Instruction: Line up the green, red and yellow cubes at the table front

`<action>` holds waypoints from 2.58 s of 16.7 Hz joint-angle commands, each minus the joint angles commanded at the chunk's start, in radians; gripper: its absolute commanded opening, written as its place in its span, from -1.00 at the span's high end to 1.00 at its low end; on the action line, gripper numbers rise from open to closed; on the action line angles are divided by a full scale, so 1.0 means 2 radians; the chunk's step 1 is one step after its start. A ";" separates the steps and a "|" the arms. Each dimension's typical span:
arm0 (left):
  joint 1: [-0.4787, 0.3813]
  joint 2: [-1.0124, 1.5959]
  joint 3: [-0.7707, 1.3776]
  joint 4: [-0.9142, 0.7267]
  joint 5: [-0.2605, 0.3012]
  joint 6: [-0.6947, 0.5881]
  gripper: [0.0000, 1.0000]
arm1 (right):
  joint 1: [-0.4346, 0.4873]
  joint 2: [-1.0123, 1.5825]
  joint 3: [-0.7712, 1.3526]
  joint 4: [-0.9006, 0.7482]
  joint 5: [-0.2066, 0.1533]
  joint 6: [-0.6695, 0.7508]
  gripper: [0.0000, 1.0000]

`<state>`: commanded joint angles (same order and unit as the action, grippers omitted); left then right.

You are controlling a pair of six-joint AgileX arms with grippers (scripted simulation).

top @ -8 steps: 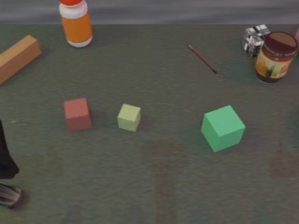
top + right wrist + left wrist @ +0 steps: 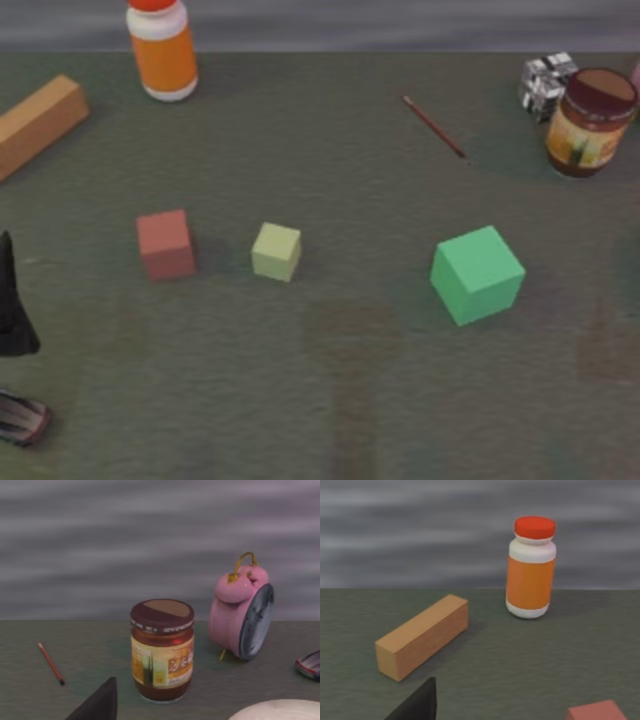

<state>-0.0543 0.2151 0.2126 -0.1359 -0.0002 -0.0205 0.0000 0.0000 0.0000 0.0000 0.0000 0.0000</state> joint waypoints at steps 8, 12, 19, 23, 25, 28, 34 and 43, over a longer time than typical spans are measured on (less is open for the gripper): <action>-0.083 0.413 0.349 -0.209 0.001 -0.030 -1.00 | 0.000 0.000 0.000 0.000 0.000 0.000 -1.00; -0.128 0.645 0.532 -0.328 0.002 -0.048 -1.00 | 0.000 0.000 0.000 0.000 0.000 0.000 -1.00; -0.194 0.954 0.801 -0.493 0.004 -0.072 -1.00 | 0.000 0.000 0.000 0.000 0.000 0.000 -1.00; -0.216 1.057 0.898 -0.544 0.003 -0.080 -1.00 | 0.000 0.000 0.000 0.000 0.000 0.000 -1.00; -0.221 1.080 0.922 -0.556 0.003 -0.082 -1.00 | 0.000 0.000 0.000 0.000 0.000 0.000 -1.00; -0.223 1.085 0.927 -0.559 0.003 -0.082 -1.00 | 0.000 0.000 0.000 0.000 0.000 0.000 -1.00; -0.221 1.090 0.910 -0.537 0.003 -0.081 -1.00 | 0.000 0.000 0.000 0.000 0.000 0.000 -1.00; -0.222 1.132 0.830 -0.414 0.003 -0.081 -1.00 | 0.000 0.000 0.000 0.000 0.000 0.000 -1.00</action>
<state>-0.4982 2.4790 1.8720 -0.9638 0.0061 -0.1833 0.0000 0.0000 0.0000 0.0000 0.0000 0.0000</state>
